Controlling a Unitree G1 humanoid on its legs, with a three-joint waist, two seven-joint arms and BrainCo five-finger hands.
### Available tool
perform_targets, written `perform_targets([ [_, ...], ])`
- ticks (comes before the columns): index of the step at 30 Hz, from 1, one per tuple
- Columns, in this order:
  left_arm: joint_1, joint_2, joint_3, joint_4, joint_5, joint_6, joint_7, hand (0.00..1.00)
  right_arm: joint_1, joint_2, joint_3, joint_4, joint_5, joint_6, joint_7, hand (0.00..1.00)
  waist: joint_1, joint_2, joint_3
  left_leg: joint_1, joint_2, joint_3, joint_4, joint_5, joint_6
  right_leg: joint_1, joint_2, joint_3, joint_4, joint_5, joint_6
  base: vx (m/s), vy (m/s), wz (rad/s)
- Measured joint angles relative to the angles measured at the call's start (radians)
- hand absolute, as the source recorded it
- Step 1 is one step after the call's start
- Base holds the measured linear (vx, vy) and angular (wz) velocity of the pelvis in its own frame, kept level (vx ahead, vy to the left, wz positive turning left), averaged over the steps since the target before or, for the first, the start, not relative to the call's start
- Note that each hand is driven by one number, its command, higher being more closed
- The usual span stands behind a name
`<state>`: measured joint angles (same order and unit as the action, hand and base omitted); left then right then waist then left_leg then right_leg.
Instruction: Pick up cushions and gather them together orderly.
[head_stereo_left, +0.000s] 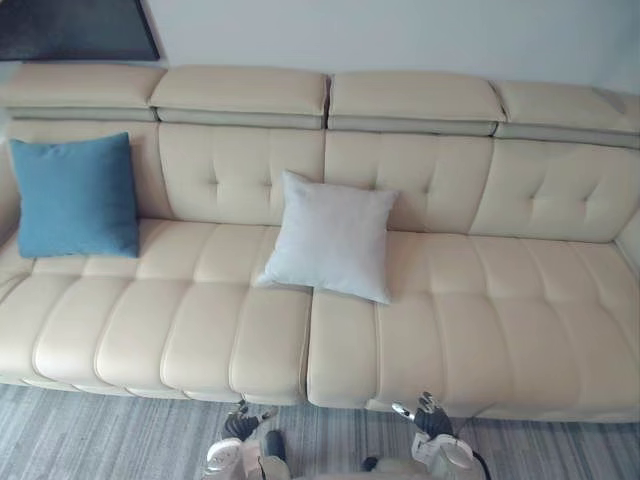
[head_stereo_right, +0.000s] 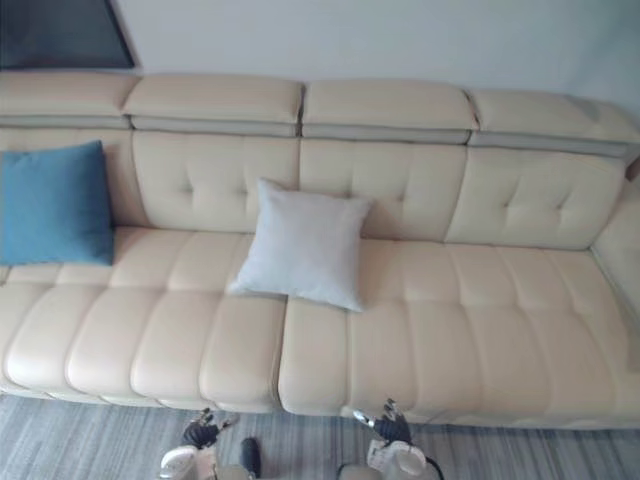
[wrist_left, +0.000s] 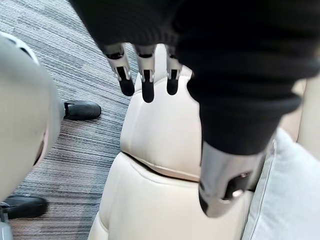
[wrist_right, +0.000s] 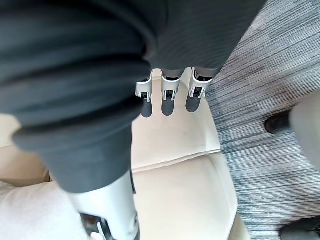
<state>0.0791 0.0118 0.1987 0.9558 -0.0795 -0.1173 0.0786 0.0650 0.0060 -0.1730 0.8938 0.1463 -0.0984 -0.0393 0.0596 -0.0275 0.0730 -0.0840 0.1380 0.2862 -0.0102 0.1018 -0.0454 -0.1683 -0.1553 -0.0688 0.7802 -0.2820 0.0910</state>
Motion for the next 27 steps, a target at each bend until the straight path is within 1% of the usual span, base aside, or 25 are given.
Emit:
perform_targets([
  [1, 0.010, 0.002, 0.021, -0.007, 0.000, 0.000, 0.005, 0.00, -0.006, -0.001, 0.000, 0.015, -0.015, 0.000, 0.000, 0.00, 0.008, -0.011, -0.015, -0.029, 0.003, -0.010, 0.021, 0.007, 0.001, 0.016, -0.037, 0.004, 0.047, -0.004, 0.007, -0.12, -0.203, 0.24],
  [2, 0.014, 0.006, 0.031, -0.009, -0.001, 0.000, 0.007, 0.00, -0.020, -0.002, 0.001, 0.029, -0.029, -0.001, 0.000, 0.00, 0.009, -0.019, -0.023, -0.061, 0.008, -0.020, 0.050, 0.017, -0.006, 0.031, -0.057, 0.022, 0.047, 0.008, 0.011, -0.16, -0.300, 0.27],
  [3, 0.008, 0.006, 0.049, -0.010, -0.001, 0.001, 0.009, 0.00, -0.032, -0.004, -0.001, 0.034, -0.029, 0.000, -0.001, 0.00, 0.011, -0.036, -0.030, -0.113, 0.018, -0.035, 0.096, 0.040, -0.031, 0.050, -0.059, 0.049, -0.022, 0.012, 0.036, -0.12, -0.259, 0.18],
  [4, 0.002, 0.003, 0.051, -0.009, -0.003, 0.005, 0.011, 0.00, -0.041, -0.011, -0.002, 0.034, -0.029, 0.002, -0.003, 0.00, 0.019, -0.024, -0.031, -0.137, 0.028, -0.044, 0.110, 0.049, -0.036, 0.053, -0.031, 0.043, -0.053, -0.007, 0.032, -0.20, -0.304, -0.03],
  [5, -0.004, -0.021, 0.050, -0.010, -0.004, 0.009, 0.012, 0.00, -0.046, -0.026, -0.003, 0.033, -0.029, 0.004, -0.009, 0.00, 0.044, 0.019, -0.027, -0.167, 0.065, -0.054, 0.132, 0.053, -0.029, 0.060, 0.009, 0.031, -0.116, -0.026, 0.037, -0.21, -0.258, -0.21],
  [6, -0.003, -0.032, 0.042, -0.009, -0.009, 0.011, 0.018, 0.00, -0.044, -0.042, -0.002, 0.034, -0.027, 0.005, -0.020, 0.00, 0.051, 0.043, -0.027, -0.177, 0.080, -0.053, 0.136, 0.057, -0.024, 0.085, 0.028, 0.013, -0.176, -0.058, 0.041, -0.27, -0.275, -0.19],
  [7, 0.001, -0.035, 0.011, 0.002, -0.013, 0.015, 0.024, 0.00, -0.046, -0.050, -0.001, 0.033, -0.026, 0.006, -0.027, 0.00, 0.054, 0.062, -0.030, -0.200, 0.092, -0.054, 0.129, 0.095, -0.050, 0.100, 0.040, -0.018, -0.230, -0.111, 0.024, -0.23, -0.220, -0.03],
  [8, -0.005, -0.035, 0.000, 0.010, -0.014, 0.015, 0.025, 0.00, -0.047, -0.054, -0.001, 0.033, -0.025, 0.006, -0.030, 0.00, 0.052, 0.068, -0.028, -0.204, 0.094, -0.056, 0.112, 0.120, -0.060, 0.097, 0.044, -0.030, -0.241, -0.127, 0.011, -0.29, -0.222, 0.25],
  [9, -0.016, -0.037, -0.014, 0.025, -0.019, 0.016, 0.027, 0.00, -0.046, -0.064, -0.002, 0.034, -0.026, 0.007, -0.040, 0.00, 0.043, 0.092, -0.021, -0.205, 0.100, -0.075, 0.053, 0.199, -0.059, 0.100, 0.061, -0.062, -0.267, -0.137, -0.011, -0.33, -0.149, 0.41],
  [10, -0.032, -0.037, -0.019, 0.026, -0.019, 0.015, 0.025, 0.00, -0.044, -0.063, -0.012, 0.037, -0.026, 0.014, -0.047, 0.00, 0.036, 0.092, -0.012, -0.211, 0.088, -0.079, 0.060, 0.199, -0.058, 0.102, 0.040, -0.125, -0.293, -0.138, -0.057, -0.33, -0.110, 0.39],
  [11, -0.034, -0.037, -0.018, 0.024, -0.020, 0.016, 0.026, 0.00, -0.045, -0.061, -0.021, 0.039, -0.026, 0.017, -0.050, 0.00, 0.037, 0.086, -0.010, -0.211, 0.081, -0.074, 0.092, 0.157, -0.066, 0.101, 0.028, -0.139, -0.296, -0.135, -0.067, -0.29, -0.062, 0.27],
  [12, -0.042, -0.025, -0.010, 0.021, -0.021, 0.016, 0.027, 0.00, -0.045, -0.049, -0.041, 0.040, -0.025, 0.018, -0.052, 0.00, 0.035, 0.053, 0.001, -0.211, 0.040, -0.078, 0.248, 0.014, -0.060, 0.099, -0.004, -0.141, -0.308, -0.111, -0.072, -0.24, -0.069, 0.10],
  [13, -0.043, -0.024, -0.008, 0.018, -0.020, 0.016, 0.027, 0.00, -0.044, -0.043, -0.040, 0.039, -0.026, 0.017, -0.052, 0.00, 0.028, 0.033, 0.001, -0.209, 0.023, -0.087, 0.366, -0.079, -0.052, 0.099, -0.013, -0.134, -0.342, -0.077, -0.071, -0.26, -0.051, 0.04],
  [14, -0.045, -0.025, 0.004, 0.018, -0.021, 0.015, 0.027, 0.00, -0.046, -0.042, -0.039, 0.039, -0.026, 0.017, -0.051, 0.00, 0.027, 0.029, 0.002, -0.200, 0.022, -0.096, 0.423, -0.129, -0.050, 0.099, -0.012, -0.128, -0.371, -0.051, -0.069, -0.21, 0.004, -0.08],
  [15, -0.045, -0.026, 0.011, 0.018, -0.021, 0.016, 0.027, 0.00, -0.047, -0.042, -0.039, 0.039, -0.026, 0.017, -0.051, 0.00, 0.026, 0.027, 0.004, -0.189, 0.021, -0.102, 0.443, -0.153, -0.051, 0.099, -0.011, -0.121, -0.384, -0.038, -0.067, -0.20, 0.137, -0.28],
  [16, -0.038, -0.027, 0.023, 0.018, -0.021, 0.016, 0.027, 0.00, -0.045, -0.041, -0.039, 0.040, -0.026, 0.018, -0.050, 0.00, 0.026, 0.025, 0.006, -0.141, 0.015, -0.141, 0.499, -0.244, -0.056, 0.096, -0.007, -0.101, -0.417, -0.004, -0.053, -0.12, 0.127, -0.27],
  [17, -0.036, -0.028, 0.025, 0.018, -0.021, 0.016, 0.026, 0.00, -0.044, -0.040, -0.040, 0.041, -0.026, 0.019, -0.050, 0.00, 0.024, 0.025, 0.007, -0.130, 0.013, -0.154, 0.508, -0.265, -0.059, 0.096, -0.006, -0.095, -0.424, 0.002, -0.049, -0.15, 0.198, -0.44],
  [18, -0.034, -0.032, 0.037, 0.018, -0.026, 0.017, 0.025, 0.00, -0.044, -0.037, -0.041, 0.048, -0.028, 0.021, -0.049, 0.00, 0.023, 0.027, 0.009, -0.099, 0.007, -0.180, 0.502, -0.312, -0.070, 0.095, 0.001, -0.071, -0.437, 0.019, -0.031, -0.09, 0.142, -0.35],
  [19, -0.033, -0.035, 0.044, 0.018, -0.030, 0.018, 0.025, 0.00, -0.046, -0.035, -0.042, 0.051, -0.028, 0.021, -0.049, 0.00, 0.022, 0.032, 0.011, -0.086, 0.004, -0.185, 0.487, -0.326, -0.070, 0.096, 0.005, -0.060, -0.439, 0.025, -0.024, -0.16, 0.277, -0.53],
  [20, -0.025, -0.036, 0.052, 0.019, -0.032, 0.020, 0.026, 0.00, -0.049, -0.028, -0.048, 0.068, -0.029, 0.024, -0.048, 0.00, 0.019, 0.033, 0.004, -0.043, -0.003, -0.181, 0.409, -0.356, -0.064, 0.096, 0.014, -0.031, -0.458, 0.038, -0.008, -0.13, 0.262, -0.48],
  [21, -0.017, -0.017, 0.052, 0.018, -0.032, 0.025, 0.026, 0.00, -0.041, 0.005, -0.057, 0.086, -0.030, 0.032, -0.043, 0.00, 0.009, 0.009, -0.010, -0.025, -0.027, -0.156, 0.340, -0.333, -0.047, 0.097, -0.001, -0.007, -0.508, 0.074, -0.006, -0.10, 0.213, -0.45],
  [22, -0.015, -0.012, 0.053, 0.018, -0.032, 0.026, 0.026, 0.00, -0.040, 0.013, -0.061, 0.091, -0.030, 0.033, -0.042, 0.00, 0.007, 0.002, -0.014, -0.019, -0.035, -0.150, 0.323, -0.324, -0.043, 0.099, -0.004, 0.000, -0.523, 0.086, -0.007, -0.05, 0.175, -0.35],
  [23, -0.009, -0.003, 0.052, 0.022, -0.031, 0.033, 0.026, 0.00, -0.036, 0.024, -0.063, 0.108, -0.030, 0.036, -0.041, 0.00, -0.001, -0.010, -0.022, -0.011, -0.052, -0.139, 0.293, -0.309, -0.037, 0.100, -0.011, 0.021, -0.564, 0.117, -0.001, -0.04, 0.148, -0.26],
  [25, -0.013, 0.000, 0.047, 0.040, -0.031, 0.038, 0.025, 0.00, -0.021, 0.026, -0.087, 0.114, -0.030, 0.039, -0.040, 0.00, -0.009, -0.006, -0.023, -0.001, -0.071, -0.133, 0.270, -0.294, -0.022, 0.115, -0.024, 0.032, -0.608, 0.151, 0.013, -0.04, 0.129, -0.12],
  [27, -0.009, 0.003, 0.046, 0.066, -0.029, 0.039, 0.024, 0.00, -0.014, 0.016, -0.143, 0.131, -0.030, 0.040, -0.041, 0.00, -0.015, 0.010, -0.033, 0.028, -0.086, -0.125, 0.236, -0.282, -0.017, 0.146, -0.030, 0.039, -0.655, 0.175, 0.016, 0.01, 0.060, -0.06],
])
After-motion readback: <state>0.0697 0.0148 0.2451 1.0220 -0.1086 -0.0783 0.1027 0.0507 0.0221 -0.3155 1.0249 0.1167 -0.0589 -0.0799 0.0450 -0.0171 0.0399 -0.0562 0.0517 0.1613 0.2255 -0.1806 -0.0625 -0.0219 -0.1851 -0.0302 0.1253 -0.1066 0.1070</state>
